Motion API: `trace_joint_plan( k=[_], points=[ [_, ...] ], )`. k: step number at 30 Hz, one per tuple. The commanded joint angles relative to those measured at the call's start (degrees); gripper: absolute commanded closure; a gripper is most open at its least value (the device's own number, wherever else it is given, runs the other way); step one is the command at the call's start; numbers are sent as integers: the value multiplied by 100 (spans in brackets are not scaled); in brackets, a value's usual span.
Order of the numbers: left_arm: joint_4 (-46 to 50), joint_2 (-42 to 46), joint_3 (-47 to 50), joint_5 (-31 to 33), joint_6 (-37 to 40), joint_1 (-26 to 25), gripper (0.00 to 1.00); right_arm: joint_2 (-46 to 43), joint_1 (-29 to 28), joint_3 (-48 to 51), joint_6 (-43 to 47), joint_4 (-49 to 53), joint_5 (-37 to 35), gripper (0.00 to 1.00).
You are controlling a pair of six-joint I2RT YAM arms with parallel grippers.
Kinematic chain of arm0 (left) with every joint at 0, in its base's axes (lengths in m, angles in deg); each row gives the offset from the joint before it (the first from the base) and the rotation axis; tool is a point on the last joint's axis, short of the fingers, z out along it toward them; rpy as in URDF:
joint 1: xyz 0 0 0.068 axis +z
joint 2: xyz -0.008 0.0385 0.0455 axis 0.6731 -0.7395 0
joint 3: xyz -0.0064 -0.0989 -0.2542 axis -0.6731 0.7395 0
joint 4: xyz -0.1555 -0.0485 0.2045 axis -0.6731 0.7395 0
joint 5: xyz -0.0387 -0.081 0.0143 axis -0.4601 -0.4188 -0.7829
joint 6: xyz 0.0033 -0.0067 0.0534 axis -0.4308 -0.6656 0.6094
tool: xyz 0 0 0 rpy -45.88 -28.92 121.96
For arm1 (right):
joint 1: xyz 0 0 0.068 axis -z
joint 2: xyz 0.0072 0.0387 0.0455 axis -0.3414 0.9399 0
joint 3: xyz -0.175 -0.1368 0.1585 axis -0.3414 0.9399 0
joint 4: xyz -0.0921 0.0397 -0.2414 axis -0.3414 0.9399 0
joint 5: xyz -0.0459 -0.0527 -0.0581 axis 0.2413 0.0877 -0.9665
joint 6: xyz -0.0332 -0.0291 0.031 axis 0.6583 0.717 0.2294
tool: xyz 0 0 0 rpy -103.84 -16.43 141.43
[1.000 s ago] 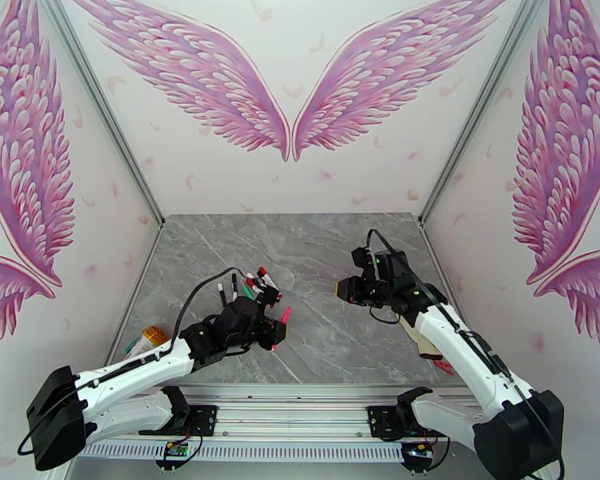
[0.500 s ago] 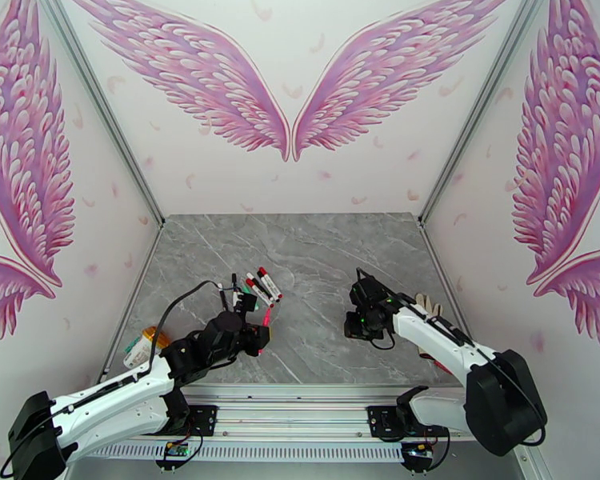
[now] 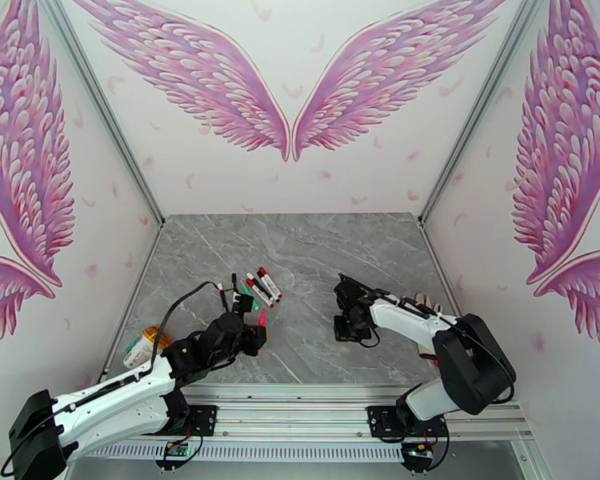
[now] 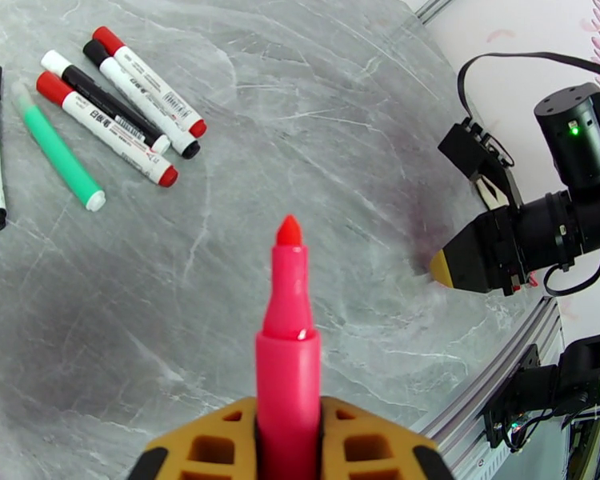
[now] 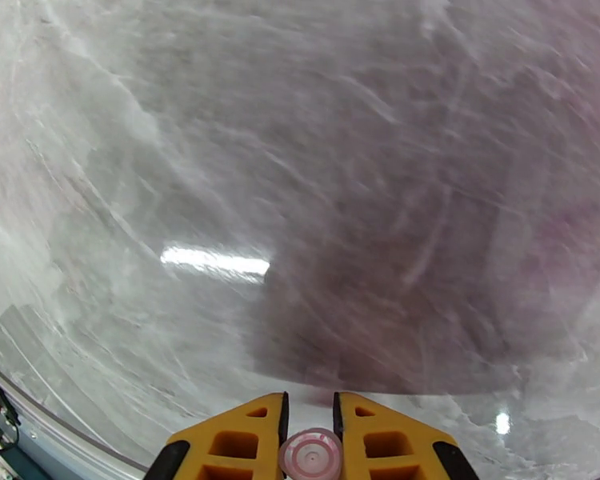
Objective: Open the pen caps
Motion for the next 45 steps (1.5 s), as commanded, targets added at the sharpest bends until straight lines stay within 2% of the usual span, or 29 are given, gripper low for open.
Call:
trace_joint_plan(
  k=[1, 21, 31, 37, 45],
  points=[
    [89, -162, -83, 33, -23, -18, 97, 171, -103, -208, -209, -207, -163, 94],
    [127, -525, -297, -152, -87, 44, 96, 249, -258, -242, -388, -335, -460, 70],
    [130, -734, -339, -174, -119, 48, 95, 67, -258, -178, -410, -304, -561, 67],
    [77, -893, -194, -94, -280, 26, 93, -603, -266, 50, -344, -543, -586, 60],
    [31, -1180, -54, 161, -567, -9, 92, -1896, -263, 447, 36, -1091, -210, 40]
  ],
)
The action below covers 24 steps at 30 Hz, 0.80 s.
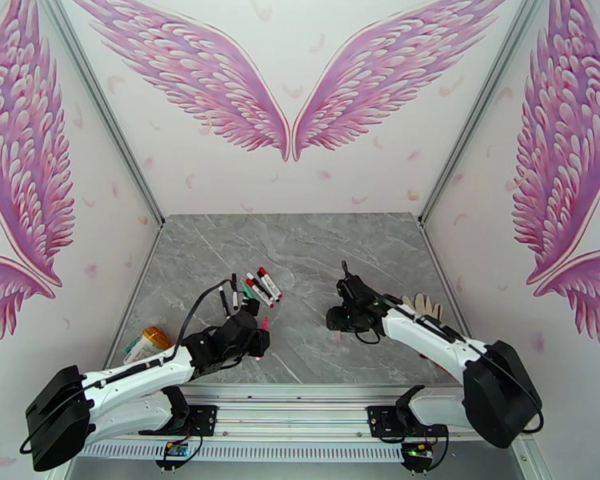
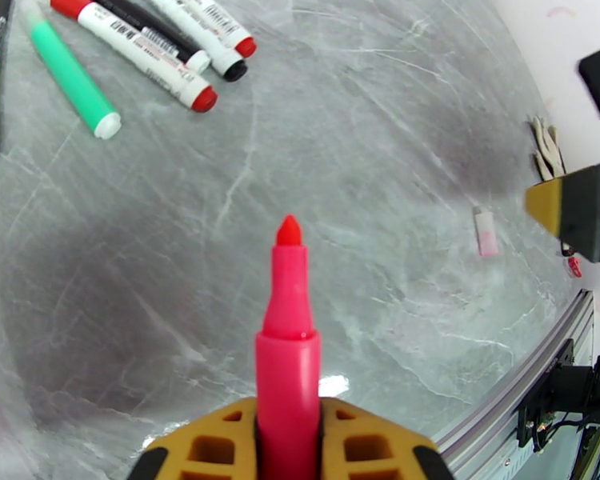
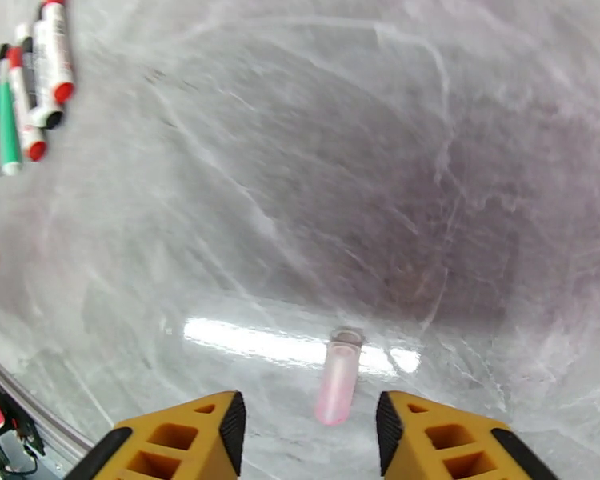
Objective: Open the pen caps
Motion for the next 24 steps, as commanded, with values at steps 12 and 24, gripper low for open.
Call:
trace_joint_plan(
  k=[12, 24],
  points=[
    [-397, -787, 48, 230, -242, 4, 88, -1812, -47, 746, 453, -963, 758, 1],
    [-652, -1271, -25, -95, 18, 391, 87, -1988, -41, 701, 239, -1485, 752, 1]
  ],
)
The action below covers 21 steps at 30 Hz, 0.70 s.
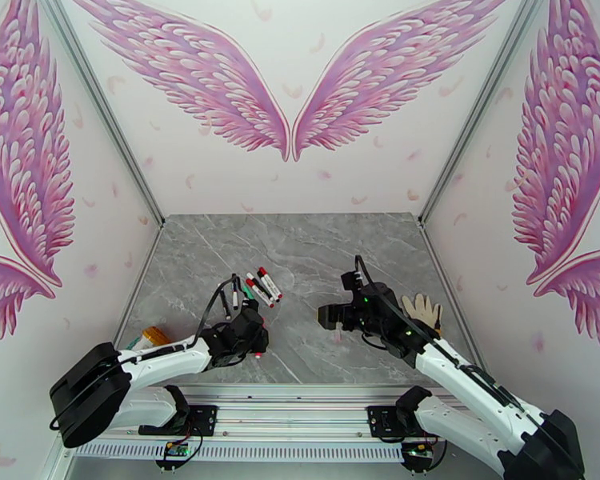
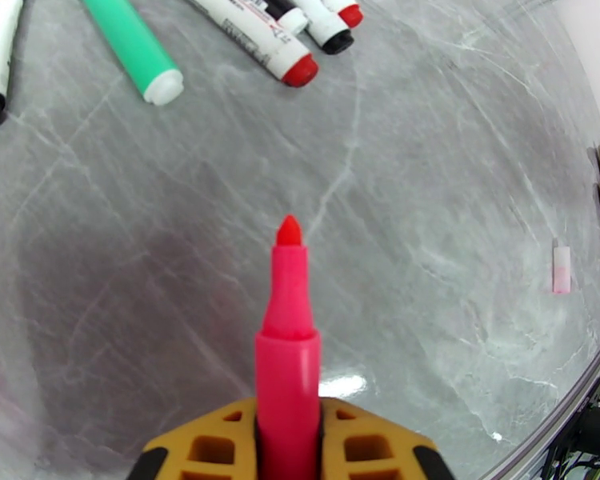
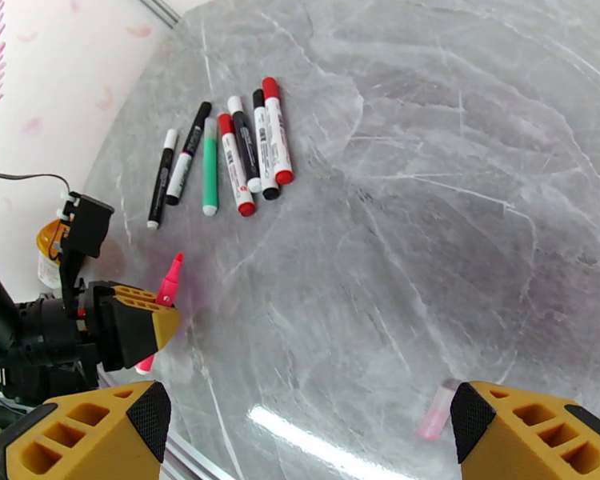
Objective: Open the pen caps
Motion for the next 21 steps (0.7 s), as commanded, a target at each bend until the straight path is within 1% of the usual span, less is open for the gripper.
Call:
trace_joint_plan(
  k=[1, 4, 7, 10, 14, 21],
  points=[
    [-76, -127, -51, -91, 91, 48, 86, -138, -41, -51, -119, -166, -77, 1],
    [-37, -166, -25, 9, 1, 57, 86, -185, -46, -10, -124, -167, -53, 1],
    [238, -210, -93, 176, -97, 66, 85, -301, -45, 103, -185, -246, -74, 1],
    [453, -210, -89, 301, -211, 66, 82, -368, -48, 133, -274, -146, -267, 1],
    [564, -210, -65, 463, -335, 66, 81, -422, -47, 133, -292, 15, -650, 1],
    [573, -243, 23, 536, -555, 59, 71, -425, -44, 163, -352, 28, -752, 1]
  ],
)
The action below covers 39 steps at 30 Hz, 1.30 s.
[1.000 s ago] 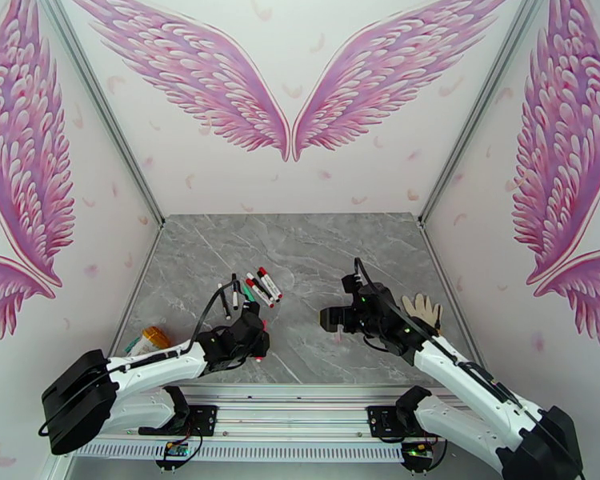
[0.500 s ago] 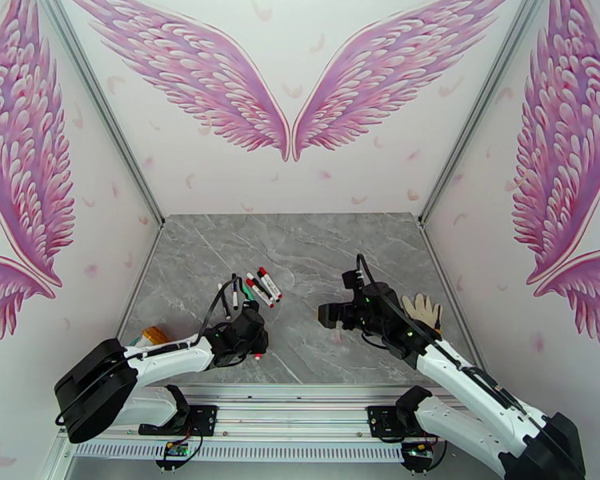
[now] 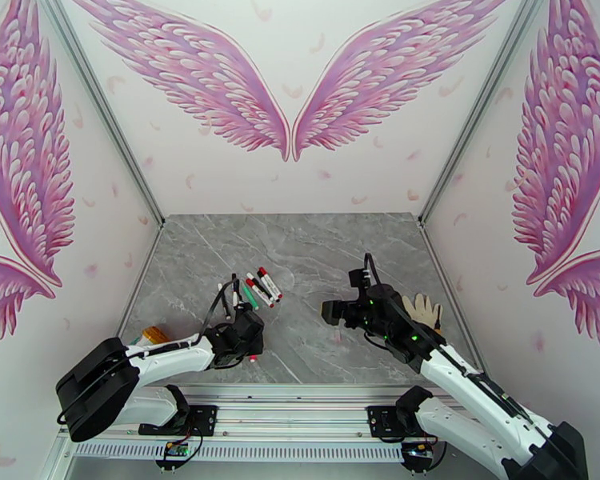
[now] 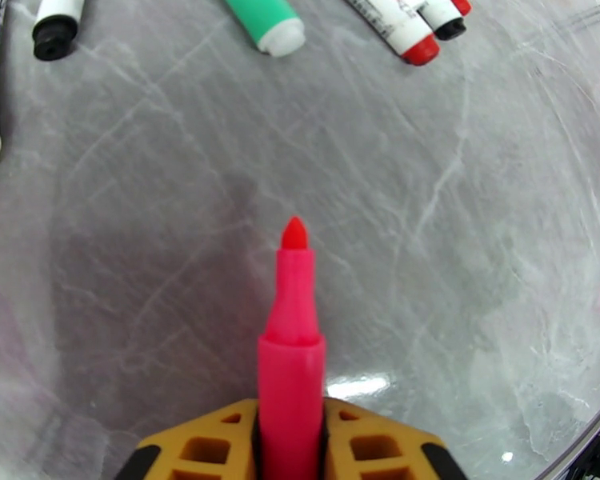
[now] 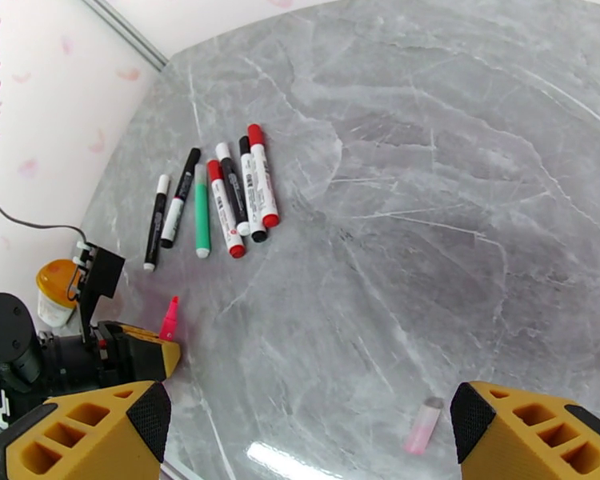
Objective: Open the pen caps
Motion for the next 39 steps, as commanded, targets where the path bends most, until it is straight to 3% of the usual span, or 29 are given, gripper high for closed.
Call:
trace_joint_plan(
  k=[1, 11, 25, 32, 39],
  points=[
    [140, -65, 50, 129, -149, 22, 70, -118, -48, 126, -108, 62, -230, 1],
    [172, -67, 70, 131, -161, 23, 57, -264, -48, 182, -5, 34, -388, 1],
    [913, 206, -544, 246, 144, 120, 22, -240, -41, 110, 101, 156, -514, 1],
    [1477, 469, -1093, -67, 544, 580, 22, -87, -42, -14, 56, 206, -461, 1],
    [1959, 528, -1417, -399, 1022, 1713, 25, 92, -41, -173, 193, 265, -304, 1]
  ],
)
